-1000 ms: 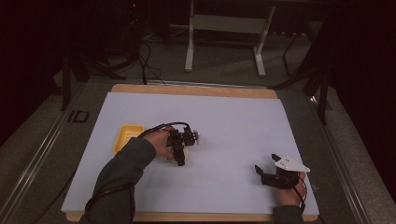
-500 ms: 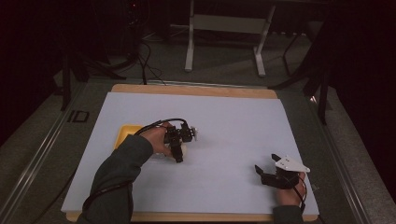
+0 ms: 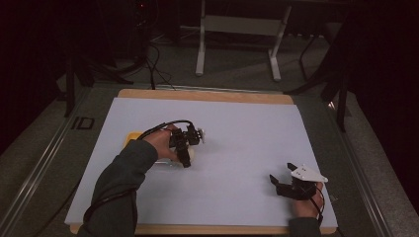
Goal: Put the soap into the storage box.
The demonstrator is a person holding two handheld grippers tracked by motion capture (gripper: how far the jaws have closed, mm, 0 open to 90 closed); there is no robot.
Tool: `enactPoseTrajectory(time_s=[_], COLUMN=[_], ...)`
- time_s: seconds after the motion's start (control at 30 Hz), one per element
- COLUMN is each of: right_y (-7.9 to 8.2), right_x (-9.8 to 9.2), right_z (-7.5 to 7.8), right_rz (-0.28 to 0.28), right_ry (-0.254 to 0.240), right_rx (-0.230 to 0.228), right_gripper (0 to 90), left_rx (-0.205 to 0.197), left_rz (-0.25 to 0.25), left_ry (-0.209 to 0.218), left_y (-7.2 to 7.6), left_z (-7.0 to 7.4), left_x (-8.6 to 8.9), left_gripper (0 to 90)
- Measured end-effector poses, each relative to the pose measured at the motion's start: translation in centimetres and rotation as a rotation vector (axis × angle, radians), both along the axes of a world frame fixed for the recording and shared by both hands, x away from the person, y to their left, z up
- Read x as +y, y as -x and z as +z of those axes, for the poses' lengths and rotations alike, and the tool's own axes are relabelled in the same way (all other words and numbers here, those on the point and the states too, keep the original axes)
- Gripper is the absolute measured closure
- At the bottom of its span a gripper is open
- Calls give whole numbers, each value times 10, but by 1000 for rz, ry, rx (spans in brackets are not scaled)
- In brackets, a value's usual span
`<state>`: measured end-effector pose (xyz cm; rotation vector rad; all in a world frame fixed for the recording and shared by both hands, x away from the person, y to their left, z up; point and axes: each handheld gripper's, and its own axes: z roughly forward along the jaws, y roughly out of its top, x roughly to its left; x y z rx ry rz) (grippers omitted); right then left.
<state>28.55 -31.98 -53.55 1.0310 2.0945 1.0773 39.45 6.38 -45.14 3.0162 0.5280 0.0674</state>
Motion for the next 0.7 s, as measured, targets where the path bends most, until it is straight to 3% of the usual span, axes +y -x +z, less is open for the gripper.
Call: enactPoseTrajectory(time_s=[0.37,0.7], right_y=[0,0], right_x=[0,0], right_z=[0,0], right_rz=[0,0], right_ry=[0,4], right_rx=[1,1], right_gripper=[177,177], left_rx=[6,-18], left_rz=[37,64], left_ry=[12,26], left_y=[-4,-7], left_z=[5,12], left_x=[11,21], left_gripper=[247,247])
